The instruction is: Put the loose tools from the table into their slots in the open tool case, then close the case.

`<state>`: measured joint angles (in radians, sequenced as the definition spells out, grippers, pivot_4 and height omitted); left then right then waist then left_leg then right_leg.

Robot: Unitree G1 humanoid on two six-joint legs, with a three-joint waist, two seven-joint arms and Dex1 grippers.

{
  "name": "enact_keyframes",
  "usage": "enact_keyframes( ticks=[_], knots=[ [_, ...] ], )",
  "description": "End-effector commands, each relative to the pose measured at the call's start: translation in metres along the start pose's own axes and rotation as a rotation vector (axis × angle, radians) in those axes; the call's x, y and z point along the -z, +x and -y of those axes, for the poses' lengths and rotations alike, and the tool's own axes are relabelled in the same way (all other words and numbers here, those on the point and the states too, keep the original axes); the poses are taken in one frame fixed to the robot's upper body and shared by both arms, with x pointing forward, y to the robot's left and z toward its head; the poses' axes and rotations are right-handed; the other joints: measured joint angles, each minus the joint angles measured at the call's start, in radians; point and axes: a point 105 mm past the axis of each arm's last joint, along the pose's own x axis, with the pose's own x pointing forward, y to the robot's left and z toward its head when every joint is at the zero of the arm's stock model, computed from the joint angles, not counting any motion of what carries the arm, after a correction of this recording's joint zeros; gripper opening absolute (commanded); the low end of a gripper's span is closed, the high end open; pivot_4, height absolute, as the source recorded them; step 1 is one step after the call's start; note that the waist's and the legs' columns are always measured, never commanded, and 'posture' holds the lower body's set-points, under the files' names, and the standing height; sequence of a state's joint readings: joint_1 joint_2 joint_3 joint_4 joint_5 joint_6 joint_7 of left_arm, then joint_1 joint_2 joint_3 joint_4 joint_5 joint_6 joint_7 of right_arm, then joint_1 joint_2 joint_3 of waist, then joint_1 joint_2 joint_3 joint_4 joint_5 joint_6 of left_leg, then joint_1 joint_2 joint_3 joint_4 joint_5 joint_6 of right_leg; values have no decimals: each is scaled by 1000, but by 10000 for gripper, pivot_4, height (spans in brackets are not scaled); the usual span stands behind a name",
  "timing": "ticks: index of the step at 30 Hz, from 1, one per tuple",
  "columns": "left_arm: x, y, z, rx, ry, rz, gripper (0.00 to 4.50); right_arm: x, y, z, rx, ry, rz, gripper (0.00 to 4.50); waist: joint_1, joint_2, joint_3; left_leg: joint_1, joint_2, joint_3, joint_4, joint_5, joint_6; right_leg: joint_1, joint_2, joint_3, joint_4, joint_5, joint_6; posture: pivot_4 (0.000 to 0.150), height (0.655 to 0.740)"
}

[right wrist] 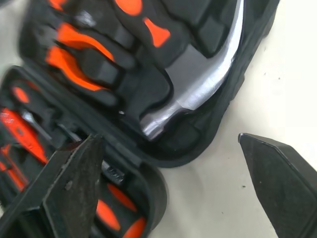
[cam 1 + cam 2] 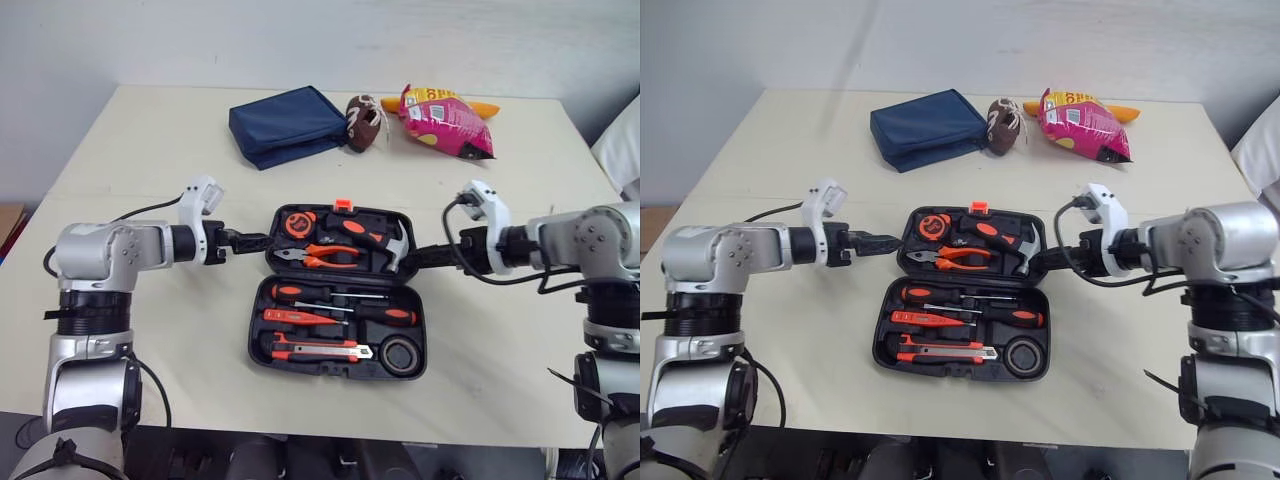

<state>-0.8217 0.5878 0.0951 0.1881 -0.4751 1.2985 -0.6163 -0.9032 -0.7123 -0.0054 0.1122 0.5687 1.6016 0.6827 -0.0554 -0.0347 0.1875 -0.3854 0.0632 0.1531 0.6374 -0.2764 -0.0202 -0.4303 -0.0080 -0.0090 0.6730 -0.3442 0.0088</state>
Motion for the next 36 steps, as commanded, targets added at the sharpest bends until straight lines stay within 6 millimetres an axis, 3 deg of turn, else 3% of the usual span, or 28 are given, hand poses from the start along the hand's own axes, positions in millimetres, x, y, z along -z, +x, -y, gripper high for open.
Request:
enact_keyframes(
  ticks=[1,4,18,20,23,29,31,34,36],
  knots=[
    [-12,5,0,-24,15,28,44825,-6,3,10,79,20,-2,45000,0,0,0,-3,0,0,3,0,0,-3,0,0,2,0,0,1500,7400],
    [-12,12,0,-26,9,4,44825,-12,10,11,101,20,9,45000,-2,0,0,-4,0,0,7,0,0,-3,0,0,5,0,0,1500,7400],
    [-7,24,-5,-84,-5,-20,44825,-3,22,19,146,89,-60,45000,-5,0,0,-2,0,0,11,0,0,-2,0,1,10,0,0,1500,7400],
    [-5,26,-5,-82,-10,-31,39319,-1,23,24,166,106,-69,45000,-5,0,0,-1,0,0,11,0,0,-2,0,1,11,0,0,1500,7400],
    [0,29,-2,-66,-13,-58,27812,5,26,26,178,132,-93,37119,-3,0,0,-1,0,1,11,0,0,-2,0,1,11,0,0,1500,7400],
    [19,40,13,62,-63,-124,1753,7,43,23,113,278,-58,6466,-3,-3,-3,3,0,0,12,1,-1,3,0,1,12,0,0,1500,7400],
    [19,41,12,59,-69,-111,0,7,45,23,112,287,-39,385,-3,-5,-6,6,0,1,12,1,-1,6,-1,1,13,0,0,1500,7400],
    [11,40,5,28,-58,-50,0,-4,43,14,70,276,49,385,-3,-6,-6,15,0,0,10,1,-1,14,-1,1,10,0,0,1500,7400],
    [1,37,5,33,-37,25,0,-17,37,4,35,181,153,385,-3,-6,-6,17,0,0,9,1,-1,17,-1,1,9,0,0,1500,7400]
  ],
)
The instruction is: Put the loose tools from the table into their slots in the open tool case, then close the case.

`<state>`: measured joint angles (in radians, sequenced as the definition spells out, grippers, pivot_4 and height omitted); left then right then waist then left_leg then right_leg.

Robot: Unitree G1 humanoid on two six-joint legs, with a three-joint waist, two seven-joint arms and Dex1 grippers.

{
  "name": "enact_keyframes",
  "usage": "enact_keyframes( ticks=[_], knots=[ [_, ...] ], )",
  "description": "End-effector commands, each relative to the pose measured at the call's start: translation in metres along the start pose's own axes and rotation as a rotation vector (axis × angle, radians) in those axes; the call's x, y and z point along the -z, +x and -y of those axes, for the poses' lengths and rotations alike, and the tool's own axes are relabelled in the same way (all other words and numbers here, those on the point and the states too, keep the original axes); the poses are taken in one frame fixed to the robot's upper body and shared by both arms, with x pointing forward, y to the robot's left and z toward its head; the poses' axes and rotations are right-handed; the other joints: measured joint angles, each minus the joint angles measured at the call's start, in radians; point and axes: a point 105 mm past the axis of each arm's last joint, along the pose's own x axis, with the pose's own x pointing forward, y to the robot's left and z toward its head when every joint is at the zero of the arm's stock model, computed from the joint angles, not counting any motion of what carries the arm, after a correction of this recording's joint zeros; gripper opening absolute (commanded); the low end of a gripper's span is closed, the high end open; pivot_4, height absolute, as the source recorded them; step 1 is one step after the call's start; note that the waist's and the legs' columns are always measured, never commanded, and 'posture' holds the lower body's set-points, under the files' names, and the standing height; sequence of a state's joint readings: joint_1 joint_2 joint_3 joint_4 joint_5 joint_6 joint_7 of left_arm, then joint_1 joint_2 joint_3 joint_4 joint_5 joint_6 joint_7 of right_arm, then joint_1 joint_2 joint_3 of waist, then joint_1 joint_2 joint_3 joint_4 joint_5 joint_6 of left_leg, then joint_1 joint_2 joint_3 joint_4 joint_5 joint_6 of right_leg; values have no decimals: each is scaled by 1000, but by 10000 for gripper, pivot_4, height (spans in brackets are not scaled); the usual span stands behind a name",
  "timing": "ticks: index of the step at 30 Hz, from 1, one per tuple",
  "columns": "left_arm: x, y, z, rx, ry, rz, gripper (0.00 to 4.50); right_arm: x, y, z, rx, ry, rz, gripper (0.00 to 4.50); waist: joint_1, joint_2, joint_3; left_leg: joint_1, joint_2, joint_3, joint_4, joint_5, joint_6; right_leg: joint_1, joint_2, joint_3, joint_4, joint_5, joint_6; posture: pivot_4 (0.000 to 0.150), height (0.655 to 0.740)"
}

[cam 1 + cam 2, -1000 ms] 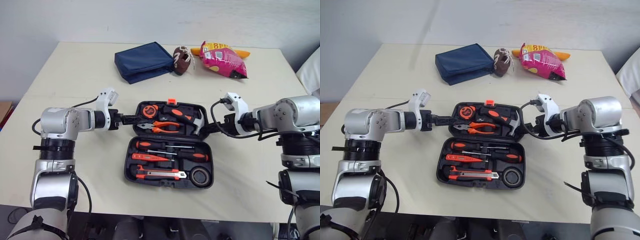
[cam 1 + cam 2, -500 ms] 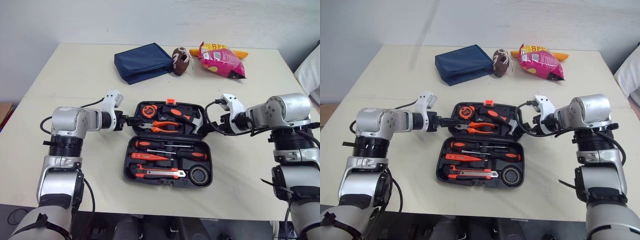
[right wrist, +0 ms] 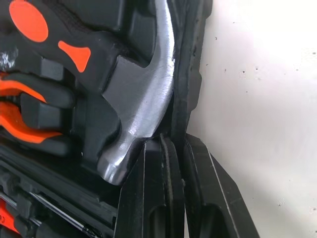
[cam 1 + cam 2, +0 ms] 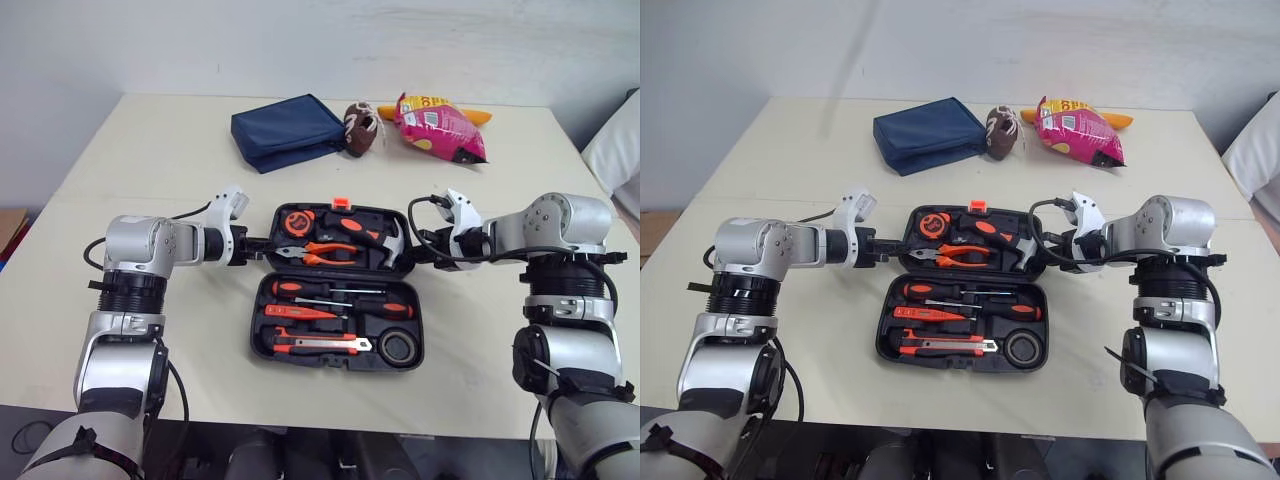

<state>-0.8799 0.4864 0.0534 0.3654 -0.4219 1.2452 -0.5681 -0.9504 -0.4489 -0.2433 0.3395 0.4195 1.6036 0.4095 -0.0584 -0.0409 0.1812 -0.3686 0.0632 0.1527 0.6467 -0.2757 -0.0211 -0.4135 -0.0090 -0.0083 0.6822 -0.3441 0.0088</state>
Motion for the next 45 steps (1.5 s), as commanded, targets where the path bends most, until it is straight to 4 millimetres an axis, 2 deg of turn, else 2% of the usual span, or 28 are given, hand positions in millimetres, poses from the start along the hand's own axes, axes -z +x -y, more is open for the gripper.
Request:
enact_keyframes(
  ticks=[1,3,6,8,10,13,15,18,22,27,29,30,32,35,37,38,41,43,45],
  knots=[
    [-12,2,9,54,40,101,0,-12,-5,-22,-85,-109,127,385,-1,0,0,0,0,0,0,0,0,0,0,0,0,0,0,1500,7400],
    [-22,-2,13,72,73,182,0,-17,-11,-31,-125,-173,207,385,-1,0,0,-1,0,0,0,0,0,-1,0,0,0,0,0,1500,7400],
    [-45,-18,21,111,208,409,0,-19,-26,-48,-187,-327,350,385,1,3,2,-5,0,0,-1,0,0,-4,0,0,0,0,0,1500,7400],
    [-47,-25,26,150,255,478,0,-18,-31,-51,-194,-394,403,385,0,4,3,-11,0,2,-1,0,0,-12,1,1,1,0,0,1500,7400],
    [-48,-35,36,207,338,572,0,-15,-36,-47,-148,-536,471,385,2,5,3,-21,0,3,1,1,-1,-24,1,2,4,0,0,1500,7400],
    [-50,-42,36,141,488,670,0,-12,-40,-41,-109,-672,556,385,3,5,3,-26,0,4,-1,1,-1,-29,2,3,3,0,0,1500,7400],
    [-43,-39,30,63,577,657,0,-9,-41,-34,-35,-849,604,385,4,4,3,-27,0,5,0,1,0,-30,2,3,3,0,1,1500,7400],
    [-34,-37,33,30,727,675,0,9,-38,-30,-10,-1135,687,385,5,4,3,-27,-1,4,0,0,2,-30,2,4,0,2,3,1500,7400],
    [10,-26,25,-51,1147,568,0,34,-27,-1,114,-1437,724,385,2,4,3,-25,-1,9,0,-2,6,-27,2,7,-3,3,6,1500,7400],
    [17,-37,9,-167,1185,657,0,43,-28,10,177,-1587,801,385,-1,4,3,-1,0,11,-2,-9,11,0,1,8,-12,4,7,1500,7400],
    [23,-47,8,-141,1166,680,7974,51,-29,18,193,-1611,773,0,-2,4,3,1,0,11,-2,-9,11,2,1,9,-13,5,8,1500,7400],
    [26,-50,9,-107,1152,672,10076,55,-31,19,194,-1622,777,0,0,4,3,2,0,11,-2,-9,11,2,2,9,-13,5,8,1500,7400],
    [29,-56,8,-116,1206,661,18983,64,-31,21,170,-1635,751,0,2,5,3,2,1,11,-3,-8,9,2,2,9,-13,4,8,1500,7400],
    [32,-69,6,-109,1216,646,32526,67,-41,23,191,-1665,778,12212,4,4,3,2,1,11,-2,-8,9,2,2,8,-13,4,7,1500,7400],
    [36,-82,-3,-152,1235,615,42133,66,-52,29,249,-1685,781,22770,3,4,3,1,1,11,-2,-8,9,2,1,8,-14,4,7,1500,7400],
    [44,-91,-14,-185,1250,565,45000,66,-60,32,280,-1721,787,28684,1,4,3,2,1,11,-2,-8,9,2,1,9,-13,4,7,1500,7400],
    [59,-110,-34,-246,1268,475,45000,72,-75,35,307,-1798,792,44149,-5,4,3,3,1,13,-4,-8,9,2,2,10,-13,4,7,1500,7400],
    [61,-114,-35,-244,1273,464,45000,77,-78,38,307,-1817,771,44149,-4,4,3,4,1,14,-6,-8,9,2,2,10,-13,4,7,1500,7400],
    [61,-121,-45,-256,1136,452,45000,99,-81,56,250,-1809,623,44149,1,4,3,5,1,14,-8,-8,9,2,1,10,-14,4,7,1500,7400]
  ],
)
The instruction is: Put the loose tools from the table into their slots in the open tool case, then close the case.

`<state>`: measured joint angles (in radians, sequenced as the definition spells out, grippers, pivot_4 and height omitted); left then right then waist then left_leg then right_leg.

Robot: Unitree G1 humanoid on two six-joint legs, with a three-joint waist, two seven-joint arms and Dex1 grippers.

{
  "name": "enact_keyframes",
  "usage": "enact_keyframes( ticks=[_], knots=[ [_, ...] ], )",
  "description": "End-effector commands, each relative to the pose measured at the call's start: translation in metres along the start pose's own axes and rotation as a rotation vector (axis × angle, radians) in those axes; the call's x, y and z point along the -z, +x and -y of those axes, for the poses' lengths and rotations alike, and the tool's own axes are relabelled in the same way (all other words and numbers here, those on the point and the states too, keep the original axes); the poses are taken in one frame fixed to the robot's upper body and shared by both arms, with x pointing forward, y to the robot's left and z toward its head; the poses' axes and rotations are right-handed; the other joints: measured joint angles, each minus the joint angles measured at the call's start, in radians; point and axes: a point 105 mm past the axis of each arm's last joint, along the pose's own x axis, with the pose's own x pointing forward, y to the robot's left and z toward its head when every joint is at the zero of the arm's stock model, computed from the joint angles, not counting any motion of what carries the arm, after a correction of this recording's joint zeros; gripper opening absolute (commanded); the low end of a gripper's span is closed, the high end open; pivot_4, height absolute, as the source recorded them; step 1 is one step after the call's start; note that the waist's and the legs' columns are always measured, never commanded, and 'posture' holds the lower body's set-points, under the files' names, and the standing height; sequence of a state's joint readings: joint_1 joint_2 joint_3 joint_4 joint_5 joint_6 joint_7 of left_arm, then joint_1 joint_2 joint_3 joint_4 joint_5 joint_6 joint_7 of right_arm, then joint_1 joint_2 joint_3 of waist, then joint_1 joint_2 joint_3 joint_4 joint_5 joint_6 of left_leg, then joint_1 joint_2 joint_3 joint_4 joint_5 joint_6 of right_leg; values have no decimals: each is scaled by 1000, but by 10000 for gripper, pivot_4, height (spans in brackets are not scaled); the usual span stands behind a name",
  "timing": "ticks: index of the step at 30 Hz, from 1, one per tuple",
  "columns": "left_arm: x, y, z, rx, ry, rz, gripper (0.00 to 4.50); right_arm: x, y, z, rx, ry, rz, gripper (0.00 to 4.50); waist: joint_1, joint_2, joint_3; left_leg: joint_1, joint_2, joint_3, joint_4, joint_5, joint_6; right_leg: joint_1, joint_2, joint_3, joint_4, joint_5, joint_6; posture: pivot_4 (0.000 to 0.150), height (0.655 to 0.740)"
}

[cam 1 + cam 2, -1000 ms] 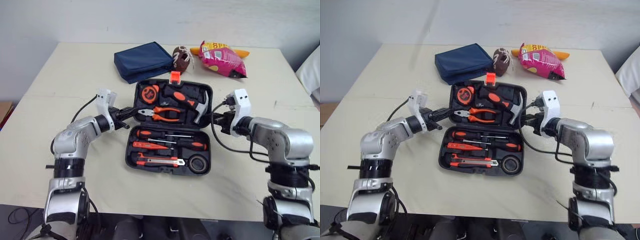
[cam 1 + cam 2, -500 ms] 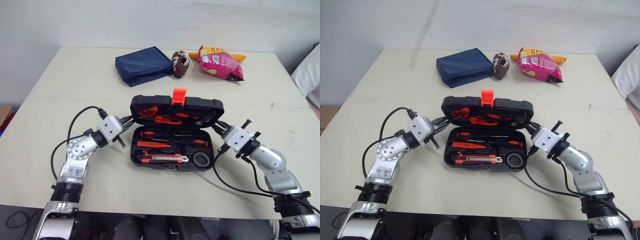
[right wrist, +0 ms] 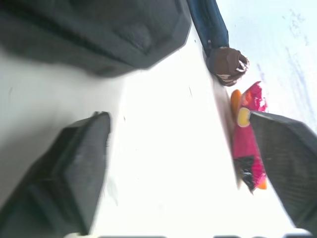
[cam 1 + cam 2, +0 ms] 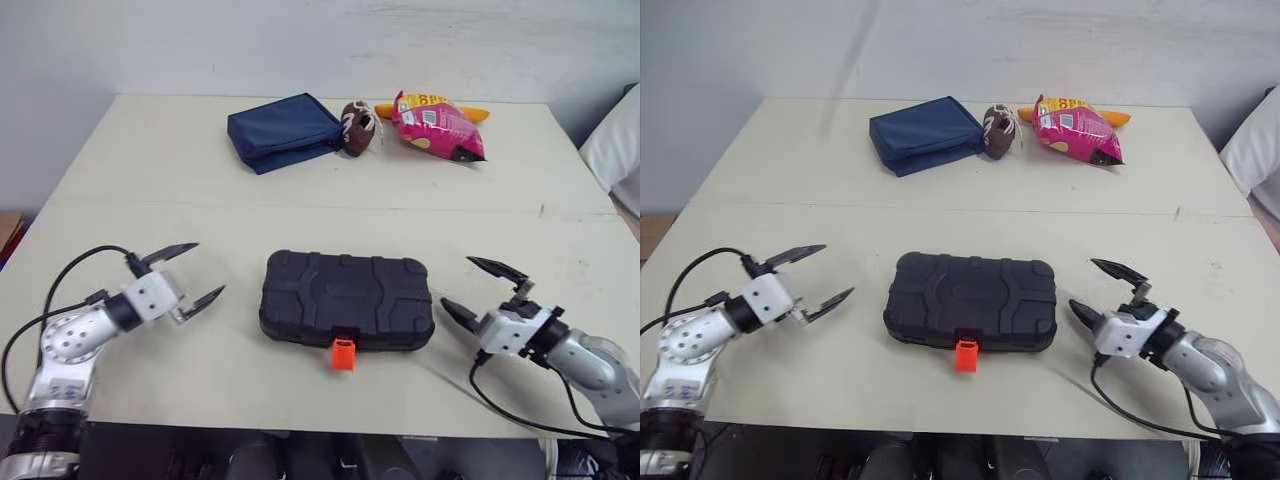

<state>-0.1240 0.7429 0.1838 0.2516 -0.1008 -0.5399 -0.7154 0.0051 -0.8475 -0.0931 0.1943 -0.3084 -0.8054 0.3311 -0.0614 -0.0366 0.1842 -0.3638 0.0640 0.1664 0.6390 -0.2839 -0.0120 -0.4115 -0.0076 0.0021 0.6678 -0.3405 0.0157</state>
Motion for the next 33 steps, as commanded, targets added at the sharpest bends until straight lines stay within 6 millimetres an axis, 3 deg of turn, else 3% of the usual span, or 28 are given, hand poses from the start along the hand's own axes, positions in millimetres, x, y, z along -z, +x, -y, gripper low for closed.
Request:
enact_keyframes(
  ticks=[1,4,5,7,9,14,16,24,27,33],
  knots=[
    [2,-11,-16,-48,-143,-12,45000,2,-25,-11,-120,-3,-16,44149,8,0,0,1,0,0,-1,0,0,0,0,0,0,0,0,1500,7400],
    [0,-3,-26,-50,-261,4,45000,2,-34,-20,-160,241,-79,44149,10,-1,0,3,0,1,-5,0,0,2,0,0,-3,0,0,1500,7400],
    [-3,3,-29,-43,-288,17,45000,-4,-34,-23,-171,341,-69,40417,10,-3,-1,3,0,1,-6,0,0,3,0,0,-4,0,0,1500,7400],
    [-8,14,-32,-25,-309,27,39732,-20,-36,-36,-262,559,-55,35649,11,-3,-1,5,0,0,-6,1,0,5,0,0,-4,0,0,1500,7400],
    [-10,31,-34,9,-315,25,33034,-37,-36,-45,-359,676,-27,26139,11,-3,-1,6,0,0,-6,1,0,6,0,0,-4,0,0,1500,7400],
    [-12,70,-34,90,-363,4,9815,-61,-37,-62,-551,786,-7,810,7,-3,-1,6,0,0,-6,1,0,6,0,0,-4,1,1,1500,7400],
    [-16,93,-34,115,-347,3,475,-66,-39,-73,-651,793,-19,0,10,-4,-1,6,0,0,-6,1,0,6,1,0,-4,1,1,1500,7400],
    [-28,155,-20,234,-373,32,92,-66,-11,-78,-648,813,-11,0,17,-8,-1,5,0,2,-3,1,-1,4,1,1,-4,1,1,1500,7400],
    [-34,159,-2,374,-336,58,92,-61,-3,-77,-624,796,-14,0,12,-8,-2,5,0,3,-3,2,-1,4,2,1,-4,1,1,1500,7400],
    [-33,152,12,493,-308,67,92,-47,18,-66,-548,793,-23,0,1,-12,-2,6,1,4,-1,2,-2,3,2,2,1,1,0,1500,7400]
  ],
)
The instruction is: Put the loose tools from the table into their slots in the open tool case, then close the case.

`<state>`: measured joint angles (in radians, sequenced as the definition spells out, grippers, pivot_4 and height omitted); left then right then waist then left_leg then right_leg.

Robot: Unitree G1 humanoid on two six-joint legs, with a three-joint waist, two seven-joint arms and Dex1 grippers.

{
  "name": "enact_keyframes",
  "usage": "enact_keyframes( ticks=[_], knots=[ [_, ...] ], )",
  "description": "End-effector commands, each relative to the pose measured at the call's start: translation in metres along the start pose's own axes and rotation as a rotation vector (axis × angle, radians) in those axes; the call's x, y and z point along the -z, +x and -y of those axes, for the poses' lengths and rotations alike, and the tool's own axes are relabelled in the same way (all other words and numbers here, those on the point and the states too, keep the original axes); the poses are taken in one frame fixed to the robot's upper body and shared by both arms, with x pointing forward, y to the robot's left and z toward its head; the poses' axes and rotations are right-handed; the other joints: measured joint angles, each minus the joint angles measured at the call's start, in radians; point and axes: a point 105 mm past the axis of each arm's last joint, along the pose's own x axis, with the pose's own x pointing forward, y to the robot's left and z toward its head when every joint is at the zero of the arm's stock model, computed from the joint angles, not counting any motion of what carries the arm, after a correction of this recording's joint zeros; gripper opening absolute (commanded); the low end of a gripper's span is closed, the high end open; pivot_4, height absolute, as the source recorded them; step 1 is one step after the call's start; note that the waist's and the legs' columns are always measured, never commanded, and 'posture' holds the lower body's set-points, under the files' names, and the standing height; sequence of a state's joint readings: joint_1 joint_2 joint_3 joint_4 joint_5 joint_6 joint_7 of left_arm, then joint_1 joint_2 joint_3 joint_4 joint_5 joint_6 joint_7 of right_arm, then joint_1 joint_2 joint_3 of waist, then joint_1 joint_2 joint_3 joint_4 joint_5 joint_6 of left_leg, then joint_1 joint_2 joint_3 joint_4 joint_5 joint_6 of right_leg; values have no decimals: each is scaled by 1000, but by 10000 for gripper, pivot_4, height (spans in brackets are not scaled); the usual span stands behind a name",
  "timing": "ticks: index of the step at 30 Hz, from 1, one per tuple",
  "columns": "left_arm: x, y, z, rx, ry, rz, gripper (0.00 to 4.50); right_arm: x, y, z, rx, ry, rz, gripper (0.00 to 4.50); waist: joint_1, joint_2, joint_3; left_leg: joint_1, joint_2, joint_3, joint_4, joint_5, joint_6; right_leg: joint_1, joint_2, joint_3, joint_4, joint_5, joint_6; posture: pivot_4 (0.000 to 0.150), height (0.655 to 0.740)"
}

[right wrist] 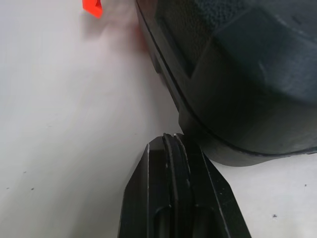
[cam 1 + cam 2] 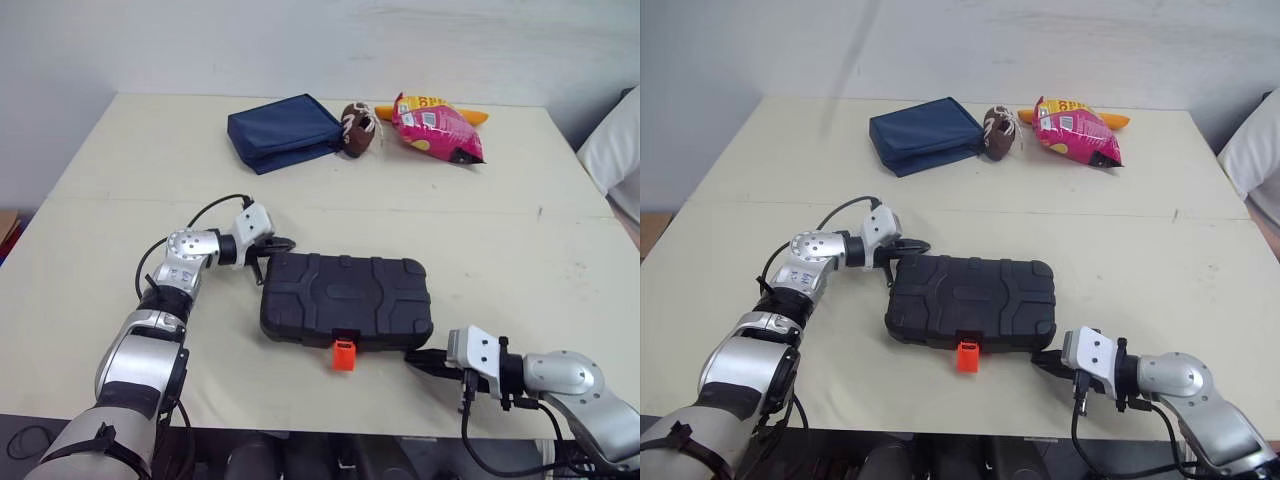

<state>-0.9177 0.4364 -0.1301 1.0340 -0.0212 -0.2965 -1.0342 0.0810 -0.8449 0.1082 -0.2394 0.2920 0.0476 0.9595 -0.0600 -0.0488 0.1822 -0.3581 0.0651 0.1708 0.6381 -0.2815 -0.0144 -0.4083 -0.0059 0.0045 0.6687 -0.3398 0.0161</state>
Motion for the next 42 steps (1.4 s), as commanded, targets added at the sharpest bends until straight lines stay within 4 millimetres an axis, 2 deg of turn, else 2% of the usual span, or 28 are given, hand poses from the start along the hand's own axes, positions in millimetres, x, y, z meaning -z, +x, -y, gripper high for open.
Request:
enact_keyframes(
  ticks=[1,4,9,11,14,18,21,24,26,28,31,33,38,42],
  knots=[
    [-11,-5,3,65,61,26,92,6,2,20,73,-3,-26,0,0,0,0,0,0,0,1,0,0,0,0,0,1,0,0,1500,7400],
    [-3,-12,20,165,83,2,92,3,8,29,84,-21,-12,0,2,0,0,0,0,0,2,0,0,0,0,0,4,0,-1,1500,7400],
    [-7,-34,39,176,86,35,92,-12,29,54,128,-70,43,0,-13,0,0,0,1,0,5,0,0,-1,-1,0,6,-1,-2,1500,7400],
    [-6,-43,52,165,85,38,92,-26,43,73,188,-46,104,0,-25,0,0,0,1,0,6,0,0,-1,-1,0,8,-1,-3,1500,7400],
    [-8,-47,64,141,74,46,92,-35,53,88,222,-34,138,0,-23,1,0,0,1,0,7,0,-1,-2,-1,0,11,-2,-5,1500,7400],
    [-8,-48,66,34,24,66,92,-37,62,101,230,-84,119,0,-18,1,1,-2,1,-1,7,0,-1,-3,-1,0,11,-2,-5,1500,7400],
    [-3,-61,54,-99,-11,49,92,-40,55,111,262,-90,130,0,-14,1,1,-3,1,-1,8,-1,1,-3,-2,-1,11,-2,-5,1500,7400],
    [-3,-80,38,-202,-7,38,92,-28,35,112,293,-108,98,0,-14,1,1,-3,1,-2,7,-1,1,-4,-1,-1,10,-2,-5,1500,7400],
    [-10,-90,31,-222,29,47,92,-20,19,111,333,-88,84,0,-10,2,1,-3,1,-3,7,-1,1,-4,-1,-1,10,-2,-5,1500,7400],
    [-22,-93,30,-208,30,100,92,-23,8,105,334,-44,145,0,-4,2,1,-3,1,-3,7,-1,1,-4,-2,-2,9,-2,-5,1500,7400],
    [-73,-77,36,-91,55,260,92,-37,-10,86,335,-43,214,0,8,2,1,-4,1,-3,7,-2,1,-3,-2,-2,8,-2,-4,1500,7400],
    [-91,-59,46,-2,91,284,92,-51,-14,74,324,-41,263,0,15,2,1,-7,0,-6,8,-2,1,-3,-1,-4,8,-2,-4,1500,7400],
    [-106,-16,56,113,108,296,92,-72,-7,66,338,-66,301,0,5,4,0,-7,0,-5,9,-2,1,-3,-1,-3,7,-1,-2,1500,7400],
    [-93,26,65,209,201,154,92,-86,4,63,327,-85,326,0,5,4,0,-7,0,-6,9,-1,0,-4,0,-3,7,-1,-2,1500,7400]
  ],
)
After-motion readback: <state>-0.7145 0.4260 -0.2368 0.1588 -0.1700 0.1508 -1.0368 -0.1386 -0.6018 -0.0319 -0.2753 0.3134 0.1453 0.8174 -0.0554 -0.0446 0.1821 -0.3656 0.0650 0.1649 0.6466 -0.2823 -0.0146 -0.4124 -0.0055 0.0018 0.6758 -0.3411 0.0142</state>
